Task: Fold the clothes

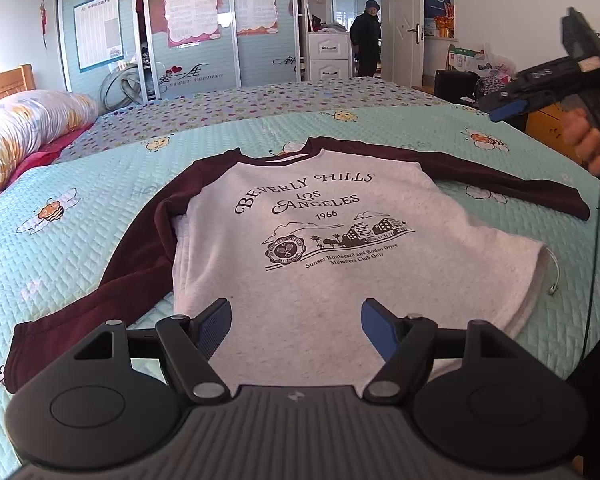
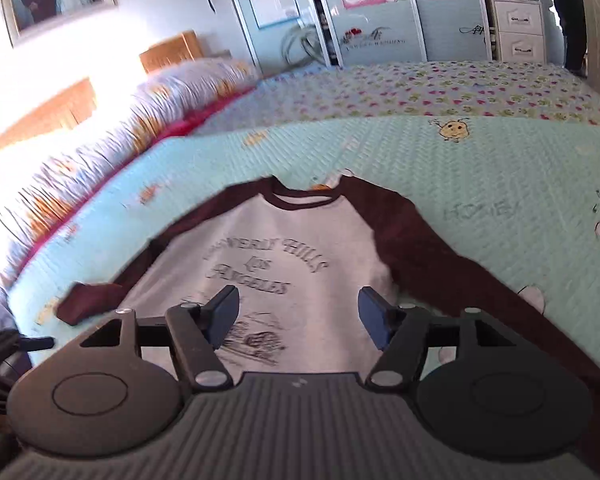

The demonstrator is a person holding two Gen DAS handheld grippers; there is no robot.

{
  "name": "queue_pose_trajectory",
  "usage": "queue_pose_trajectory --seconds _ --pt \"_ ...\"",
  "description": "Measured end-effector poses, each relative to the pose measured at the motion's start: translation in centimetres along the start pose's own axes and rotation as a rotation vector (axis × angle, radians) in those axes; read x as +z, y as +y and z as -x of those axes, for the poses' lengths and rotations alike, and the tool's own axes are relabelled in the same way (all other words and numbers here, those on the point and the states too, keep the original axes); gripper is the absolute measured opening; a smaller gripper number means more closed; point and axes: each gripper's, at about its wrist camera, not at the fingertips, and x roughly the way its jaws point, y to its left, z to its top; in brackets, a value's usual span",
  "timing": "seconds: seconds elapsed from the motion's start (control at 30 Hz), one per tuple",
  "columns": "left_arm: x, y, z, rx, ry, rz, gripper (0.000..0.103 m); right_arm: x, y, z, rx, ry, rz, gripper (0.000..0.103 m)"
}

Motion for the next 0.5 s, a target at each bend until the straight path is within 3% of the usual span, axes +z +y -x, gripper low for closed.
queue_pose_trajectory --seconds 0.13,0.3,0.5 --pt "0.6 0.1 0.2 -0.013 -0.020 0.029 0.074 3.7 -1.8 -3.8 -0.018 0.062 -0.009 0.067" --pt "1.9 0.2 0.5 -0.033 -0.051 0.051 0.076 8.9 -9.0 -8.7 0.228 0.151 -0.174 0.068" --pt "3.9 0.0 -0.4 -0.006 -0.052 0.114 0.079 5.8 -18.2 -9.0 0.477 0.365 -0.461 0.085"
